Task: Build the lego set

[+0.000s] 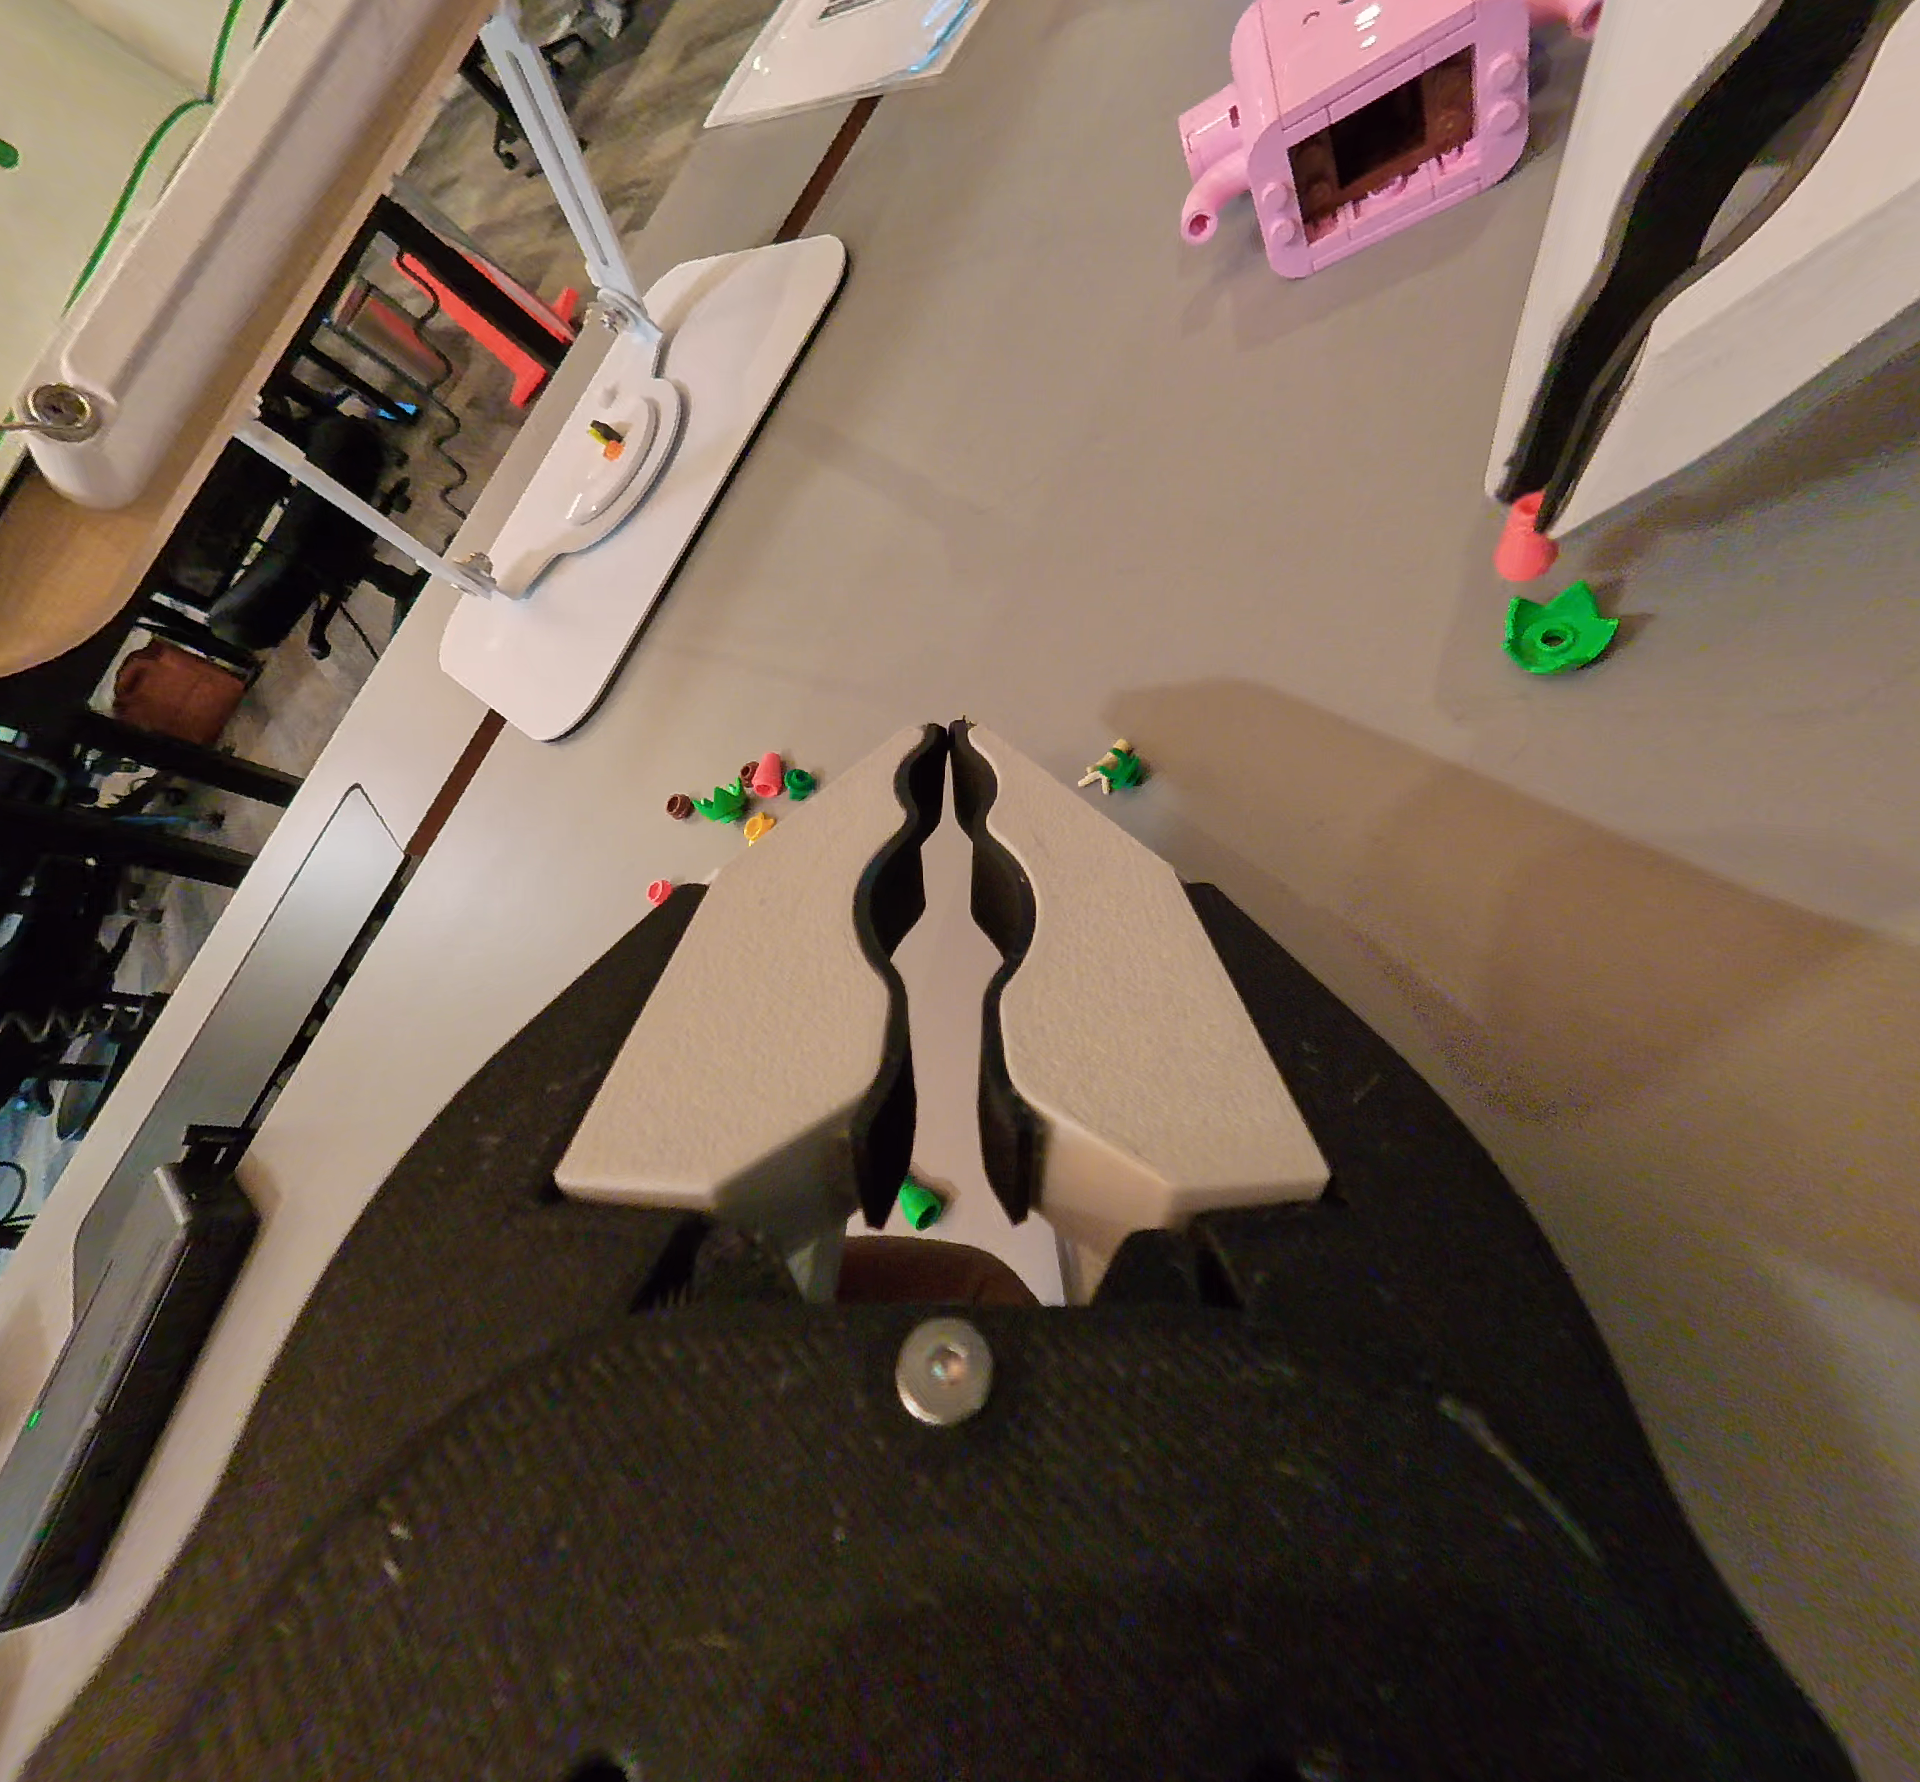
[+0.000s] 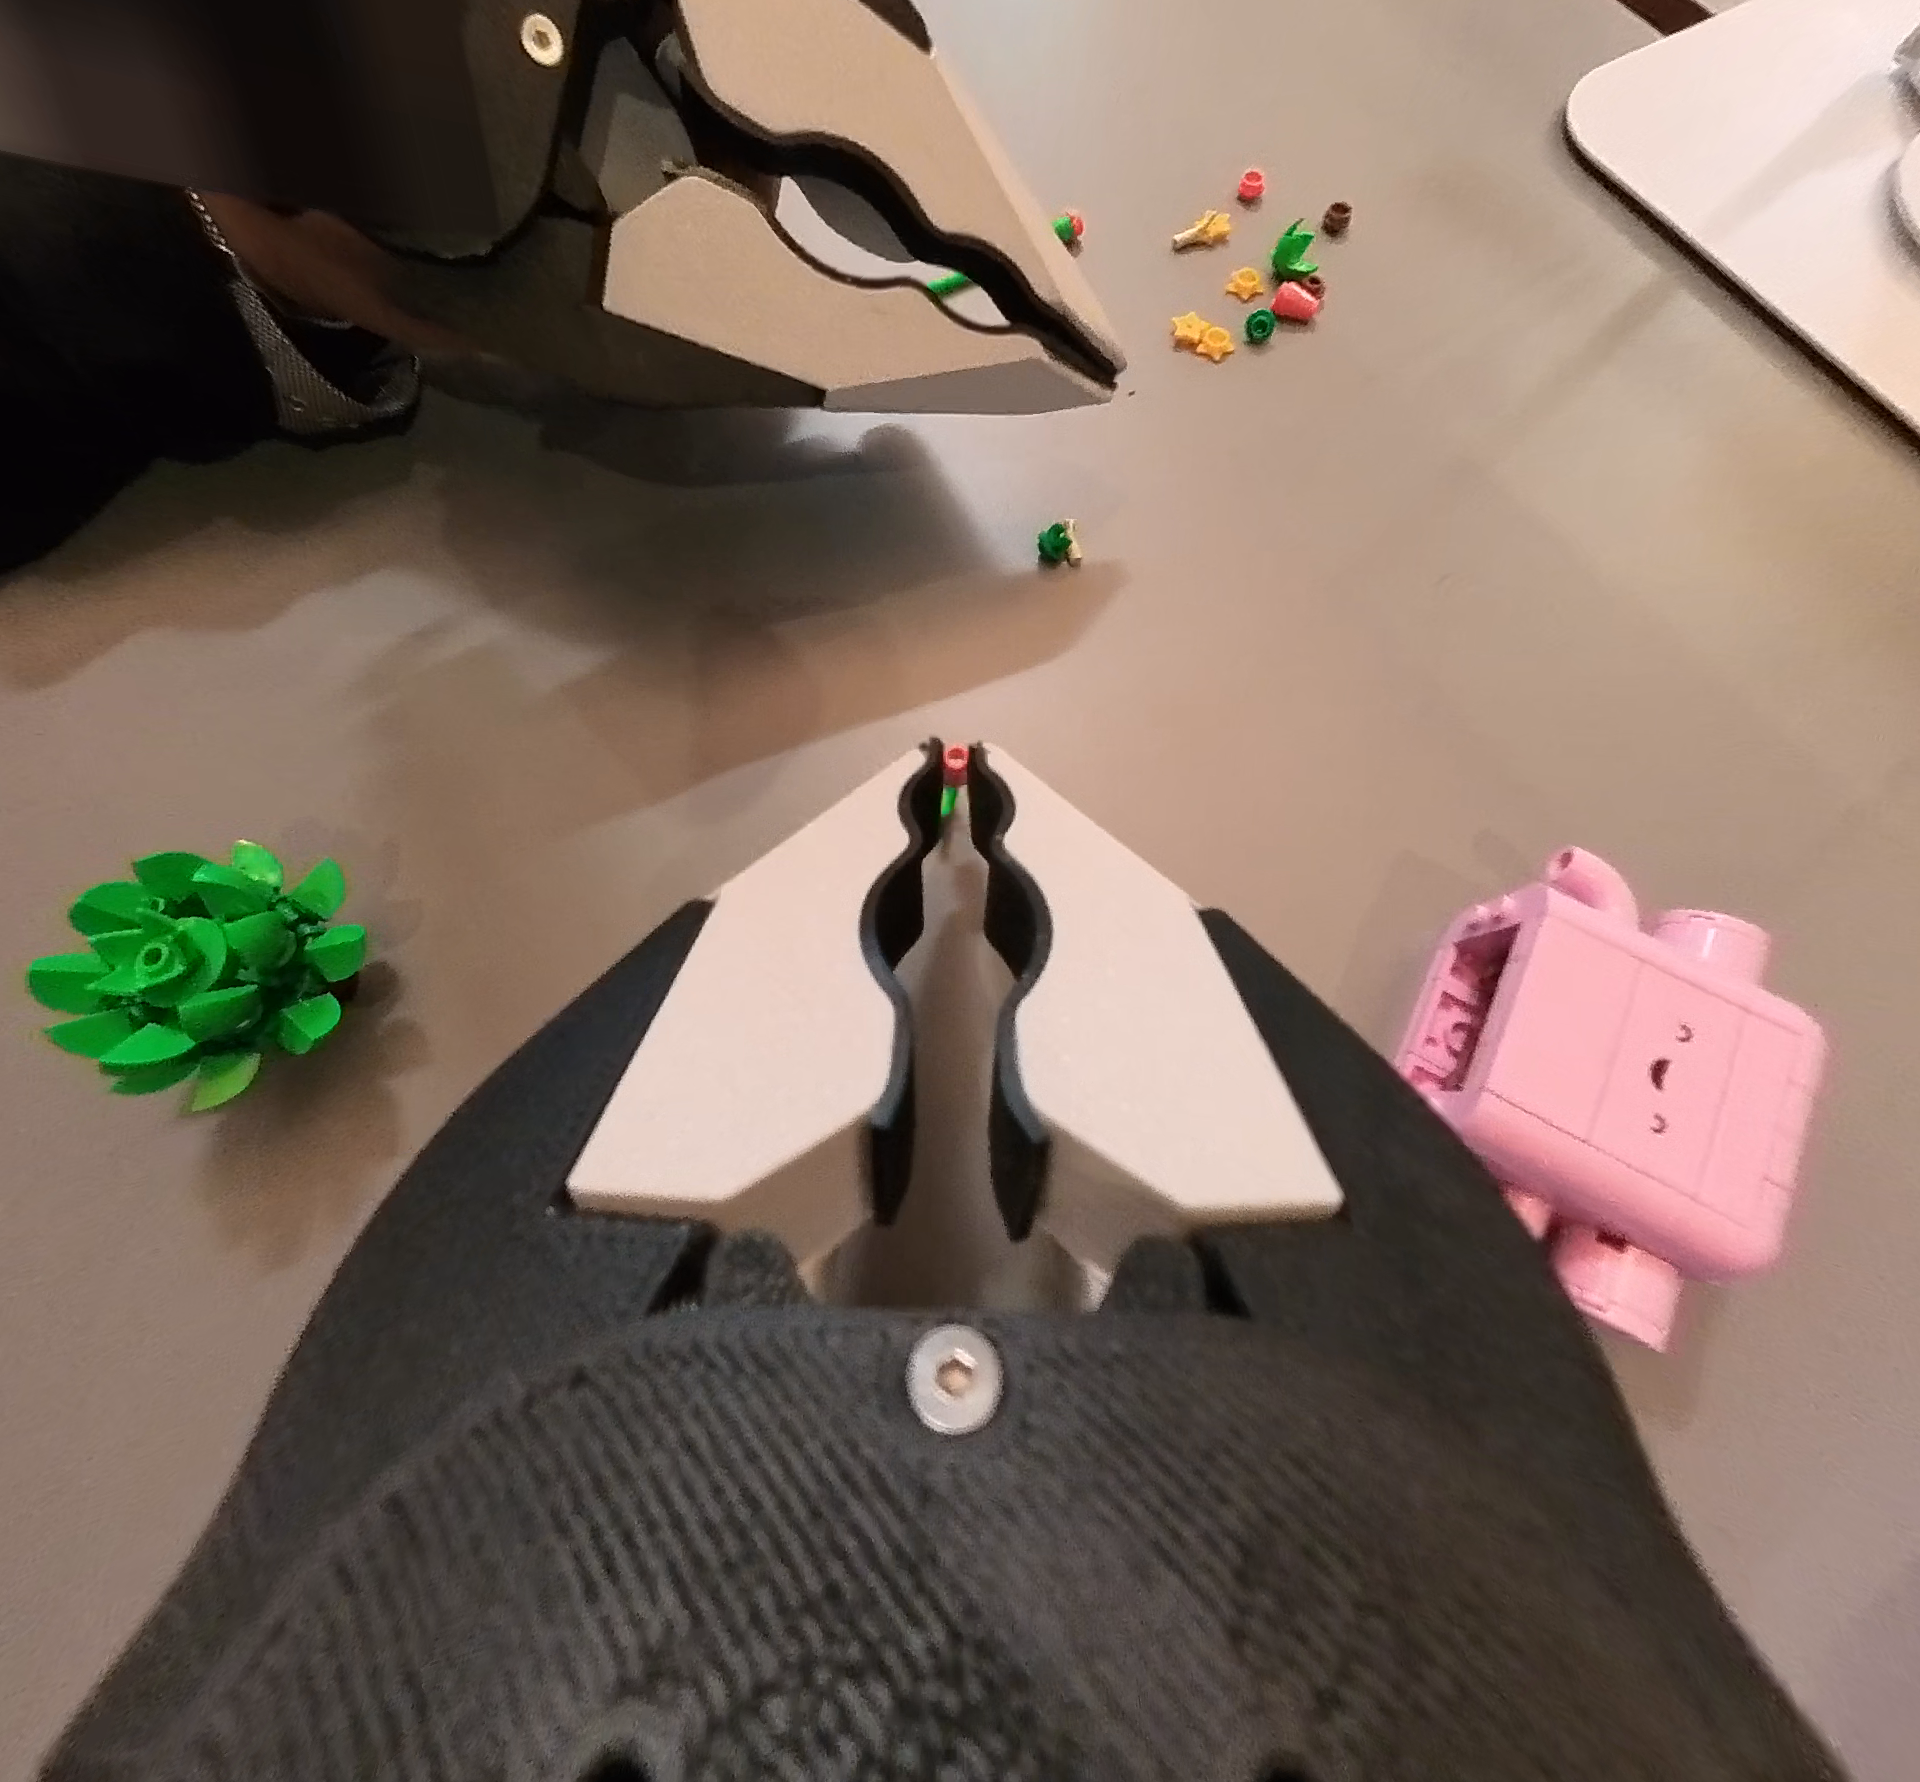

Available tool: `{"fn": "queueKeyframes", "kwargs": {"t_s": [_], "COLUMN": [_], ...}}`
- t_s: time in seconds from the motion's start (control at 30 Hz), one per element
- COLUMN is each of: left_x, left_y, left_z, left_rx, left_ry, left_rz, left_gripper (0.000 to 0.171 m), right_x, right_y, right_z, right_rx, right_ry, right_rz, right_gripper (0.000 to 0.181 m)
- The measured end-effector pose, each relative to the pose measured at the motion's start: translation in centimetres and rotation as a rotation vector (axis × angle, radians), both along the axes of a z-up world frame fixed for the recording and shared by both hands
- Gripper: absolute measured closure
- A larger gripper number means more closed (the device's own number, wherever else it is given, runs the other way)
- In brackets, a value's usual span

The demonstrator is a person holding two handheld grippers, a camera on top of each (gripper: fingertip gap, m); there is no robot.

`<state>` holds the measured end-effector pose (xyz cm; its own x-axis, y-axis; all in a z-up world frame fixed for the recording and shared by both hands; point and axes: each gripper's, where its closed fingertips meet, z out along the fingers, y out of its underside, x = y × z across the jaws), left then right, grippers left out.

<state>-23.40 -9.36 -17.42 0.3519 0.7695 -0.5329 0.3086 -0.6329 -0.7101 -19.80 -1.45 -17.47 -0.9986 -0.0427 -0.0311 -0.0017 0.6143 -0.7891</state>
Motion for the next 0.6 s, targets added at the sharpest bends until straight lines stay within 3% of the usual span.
{"fn": "queueKeyframes", "kwargs": {"t_s": [0.2,0.6], "left_x": [0.0,0.0], "left_y": [-0.1,0.2], "left_z": [0.0,0.3], "left_rx": [-0.001,-0.019], "left_ry": [0.002,0.012], "left_rz": [0.001,-0.008], "left_gripper": [0.17,0.17], "right_x": [0.4,2.1], "right_y": [0.7,5.1], "right_z": [0.1,-2.0], "right_rx": [0.086,0.245], "right_ry": [0.014,0.037], "right_rz": [0.045,0.034], "right_gripper": [0.179,0.178]}}
